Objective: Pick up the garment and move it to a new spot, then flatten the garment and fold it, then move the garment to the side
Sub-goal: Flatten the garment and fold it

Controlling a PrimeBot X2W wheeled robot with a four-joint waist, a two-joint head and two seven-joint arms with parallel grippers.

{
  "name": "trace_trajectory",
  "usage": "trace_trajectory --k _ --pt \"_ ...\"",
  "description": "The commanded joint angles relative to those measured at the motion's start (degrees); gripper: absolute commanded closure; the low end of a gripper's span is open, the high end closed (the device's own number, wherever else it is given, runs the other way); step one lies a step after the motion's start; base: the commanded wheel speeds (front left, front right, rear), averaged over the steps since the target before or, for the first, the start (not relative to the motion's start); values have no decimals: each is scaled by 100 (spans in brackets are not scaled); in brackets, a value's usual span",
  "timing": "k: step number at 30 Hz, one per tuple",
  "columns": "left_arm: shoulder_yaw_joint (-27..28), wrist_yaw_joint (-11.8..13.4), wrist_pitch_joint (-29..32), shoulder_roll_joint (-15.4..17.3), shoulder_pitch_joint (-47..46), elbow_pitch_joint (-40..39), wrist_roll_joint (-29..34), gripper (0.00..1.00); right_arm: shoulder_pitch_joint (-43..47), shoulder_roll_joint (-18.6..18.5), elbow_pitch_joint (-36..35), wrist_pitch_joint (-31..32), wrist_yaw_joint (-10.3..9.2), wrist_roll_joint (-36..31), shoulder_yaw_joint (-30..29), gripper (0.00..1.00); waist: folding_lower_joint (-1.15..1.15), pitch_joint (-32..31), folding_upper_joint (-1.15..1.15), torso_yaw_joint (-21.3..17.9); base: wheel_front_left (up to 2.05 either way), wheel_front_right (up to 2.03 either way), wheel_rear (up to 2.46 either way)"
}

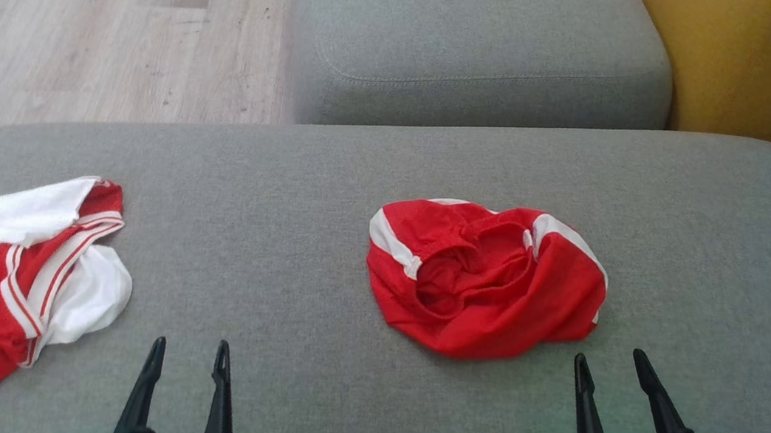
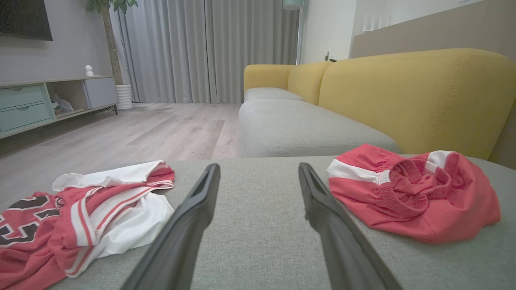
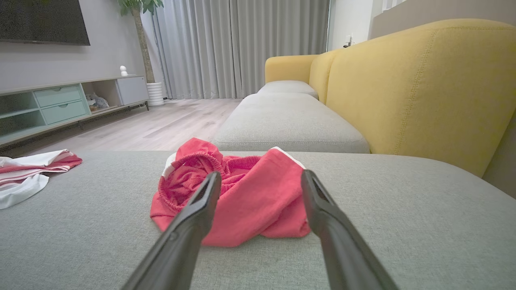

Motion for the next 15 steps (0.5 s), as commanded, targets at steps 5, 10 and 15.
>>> trace_trajectory --k 5,10,15 --pt "135 -42 -46 -18 -150 -103 8 0 -282 -27 -208 -22 -4 -38 184 0 0 -2 0 50 0 0 0" --pt "60 -71 -46 -18 -166 -76 103 0 -302 -27 -200 -22 -4 -44 192 0 0 -4 0 104 0 0 0" --pt "16 -141 -46 -18 -153 -16 35 0 -360 -27 -181 -22 -4 -48 251 0 0 16 0 83 0 0 0"
